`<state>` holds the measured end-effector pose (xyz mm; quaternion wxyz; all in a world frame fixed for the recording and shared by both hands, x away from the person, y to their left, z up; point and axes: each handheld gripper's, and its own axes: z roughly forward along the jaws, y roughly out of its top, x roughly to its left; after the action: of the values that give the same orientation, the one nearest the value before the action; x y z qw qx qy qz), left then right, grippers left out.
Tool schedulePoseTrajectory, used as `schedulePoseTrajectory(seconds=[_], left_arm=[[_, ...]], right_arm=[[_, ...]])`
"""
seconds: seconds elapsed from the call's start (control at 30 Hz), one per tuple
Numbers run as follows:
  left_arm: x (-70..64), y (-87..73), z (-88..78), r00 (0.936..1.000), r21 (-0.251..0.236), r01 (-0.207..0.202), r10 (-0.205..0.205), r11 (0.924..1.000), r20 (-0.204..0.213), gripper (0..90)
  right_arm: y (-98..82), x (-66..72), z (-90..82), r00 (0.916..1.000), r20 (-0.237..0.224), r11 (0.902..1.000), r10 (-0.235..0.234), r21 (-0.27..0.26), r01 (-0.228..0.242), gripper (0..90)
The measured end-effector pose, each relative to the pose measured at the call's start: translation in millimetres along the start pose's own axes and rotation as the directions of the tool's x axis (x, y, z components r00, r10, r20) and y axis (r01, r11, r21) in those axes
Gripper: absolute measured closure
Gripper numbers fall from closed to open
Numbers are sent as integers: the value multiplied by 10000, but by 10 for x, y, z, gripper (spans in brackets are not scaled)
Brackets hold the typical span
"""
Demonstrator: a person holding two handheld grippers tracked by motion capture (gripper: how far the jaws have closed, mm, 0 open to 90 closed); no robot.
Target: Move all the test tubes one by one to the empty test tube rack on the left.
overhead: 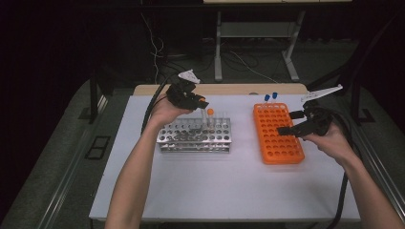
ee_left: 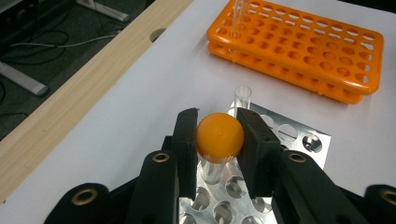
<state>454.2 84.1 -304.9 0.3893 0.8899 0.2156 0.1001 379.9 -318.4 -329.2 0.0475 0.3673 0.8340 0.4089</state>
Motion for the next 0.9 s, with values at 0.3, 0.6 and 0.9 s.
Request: schedulePoseTrajectory(seconds=[0.3, 0.6, 0.9], left_arm=[[30, -42, 110, 9998, 362, 65, -71, 9993, 168, 685], [86, -148, 183, 9968, 266, 611, -624, 9978, 498, 678], [79, -163, 48, 9903, -62, 1268, -1262, 9919, 589, 467]], right_arm=[[-7, -246, 93, 9984, 94, 9984, 564, 0, -564, 1], [-17, -408, 183, 9958, 206, 9959, 889, -169, -886, 2], [-18, -562, 254, 9926, 493, 9936, 1106, -267, -1094, 2]])
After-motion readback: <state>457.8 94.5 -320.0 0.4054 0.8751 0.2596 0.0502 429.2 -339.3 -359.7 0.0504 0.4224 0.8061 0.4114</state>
